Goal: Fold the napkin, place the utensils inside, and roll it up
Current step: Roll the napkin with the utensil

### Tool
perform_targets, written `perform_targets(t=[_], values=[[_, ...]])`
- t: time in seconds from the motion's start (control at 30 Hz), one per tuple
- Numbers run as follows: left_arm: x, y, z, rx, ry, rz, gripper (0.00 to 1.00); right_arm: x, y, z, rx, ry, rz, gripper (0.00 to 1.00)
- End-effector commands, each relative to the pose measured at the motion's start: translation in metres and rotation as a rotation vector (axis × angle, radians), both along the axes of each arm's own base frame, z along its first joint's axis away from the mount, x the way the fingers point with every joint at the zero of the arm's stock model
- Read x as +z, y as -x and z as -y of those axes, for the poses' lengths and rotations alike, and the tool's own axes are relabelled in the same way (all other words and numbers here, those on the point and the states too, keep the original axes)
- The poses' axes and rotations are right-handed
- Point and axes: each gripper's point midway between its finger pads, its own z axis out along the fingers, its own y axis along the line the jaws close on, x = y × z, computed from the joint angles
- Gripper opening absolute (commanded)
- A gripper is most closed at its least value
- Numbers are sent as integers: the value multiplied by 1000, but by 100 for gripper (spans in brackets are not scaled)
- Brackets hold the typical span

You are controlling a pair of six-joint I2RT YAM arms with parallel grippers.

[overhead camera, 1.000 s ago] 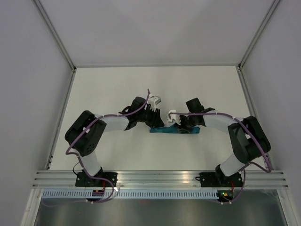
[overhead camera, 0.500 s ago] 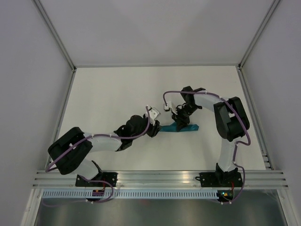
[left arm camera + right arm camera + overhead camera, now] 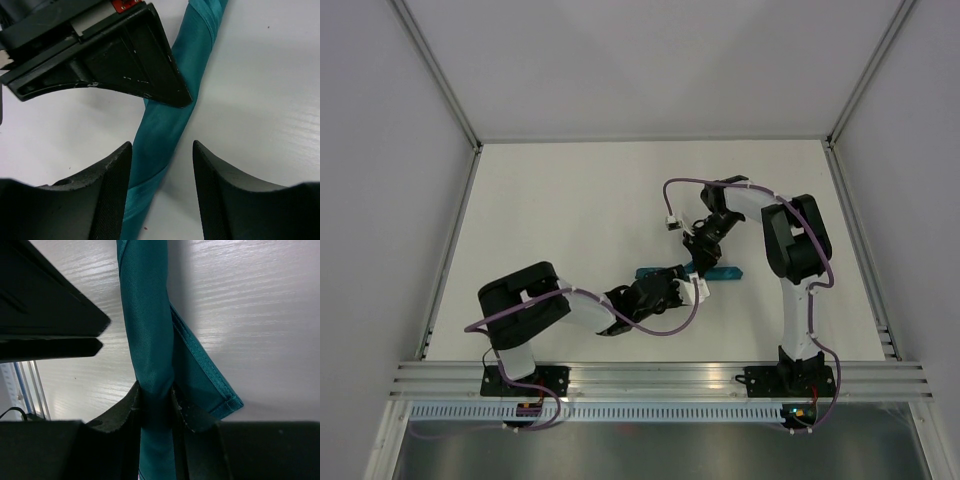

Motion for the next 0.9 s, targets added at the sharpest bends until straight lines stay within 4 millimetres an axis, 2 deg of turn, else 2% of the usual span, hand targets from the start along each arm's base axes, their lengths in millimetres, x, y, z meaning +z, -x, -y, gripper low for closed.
perform_targets(t=[0.0,0.33,0.6,0.67,0.7,0.77,0.83,0.87], values=[[16,-13,14,-30,-36,146,58,-58,10,26,83,155,-17,9],[-6,-17,25,-100,-155,194,60,-60,8,26,77,169,-37,9],[-35,4,30,-236,-273,70,54,-60,3,24,67,170,-36,9],[-48,9,25,-256,-330,25,48,-59,1,23,65,168,-31,9],[-48,9,27,-262,-336,18,45,-59,1,23,65,169,-30,12],[-60,15,22,-281,-382,-34,34,-57,-5,21,54,164,-8,16],[-65,17,22,-279,-396,-79,18,-53,-10,19,35,164,10,29],[-68,18,21,-281,-398,-95,15,-52,-15,17,23,160,32,35]])
